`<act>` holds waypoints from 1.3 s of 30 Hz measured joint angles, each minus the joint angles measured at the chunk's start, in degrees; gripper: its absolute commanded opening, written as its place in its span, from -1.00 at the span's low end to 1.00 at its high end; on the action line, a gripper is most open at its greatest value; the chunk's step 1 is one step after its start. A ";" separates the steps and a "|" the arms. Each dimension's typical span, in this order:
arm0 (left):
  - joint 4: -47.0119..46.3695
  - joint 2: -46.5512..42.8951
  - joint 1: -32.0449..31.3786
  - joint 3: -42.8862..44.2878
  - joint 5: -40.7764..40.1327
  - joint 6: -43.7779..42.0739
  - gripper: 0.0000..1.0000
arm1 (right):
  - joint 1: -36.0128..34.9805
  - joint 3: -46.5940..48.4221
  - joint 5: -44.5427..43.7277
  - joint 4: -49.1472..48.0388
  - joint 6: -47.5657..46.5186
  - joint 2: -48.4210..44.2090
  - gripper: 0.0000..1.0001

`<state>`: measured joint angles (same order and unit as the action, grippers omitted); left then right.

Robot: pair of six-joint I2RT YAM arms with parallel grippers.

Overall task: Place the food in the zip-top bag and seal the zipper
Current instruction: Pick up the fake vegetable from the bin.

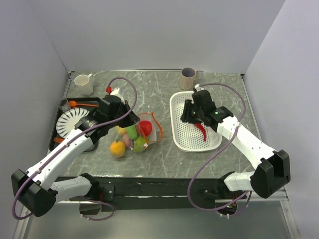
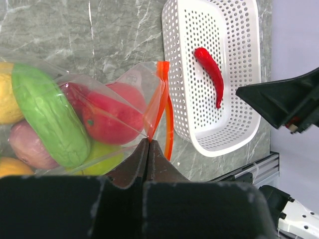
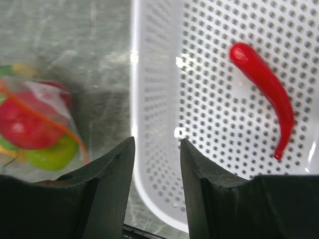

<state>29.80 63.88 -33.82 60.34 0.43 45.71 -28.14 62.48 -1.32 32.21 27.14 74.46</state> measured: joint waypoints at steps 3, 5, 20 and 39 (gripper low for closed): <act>0.02 0.00 0.00 0.00 0.22 0.00 -0.99 | 2.14 -2.05 0.02 0.28 -0.15 0.00 0.26; 0.00 0.00 0.00 -0.02 0.35 0.00 -0.99 | 3.54 -2.99 0.04 0.83 -0.42 0.00 0.42; -0.15 -0.04 0.00 -0.26 0.85 -0.02 -0.99 | 7.69 -6.29 -2.10 1.73 -2.27 4.61 0.56; -0.20 0.63 0.00 -0.26 1.25 -0.04 -0.99 | 12.17 -4.20 -6.54 0.28 -3.06 19.06 0.59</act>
<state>29.61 64.51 -33.82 60.07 1.67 45.67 -15.97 58.28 -7.86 32.49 24.08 93.51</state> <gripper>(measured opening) 0.013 0.789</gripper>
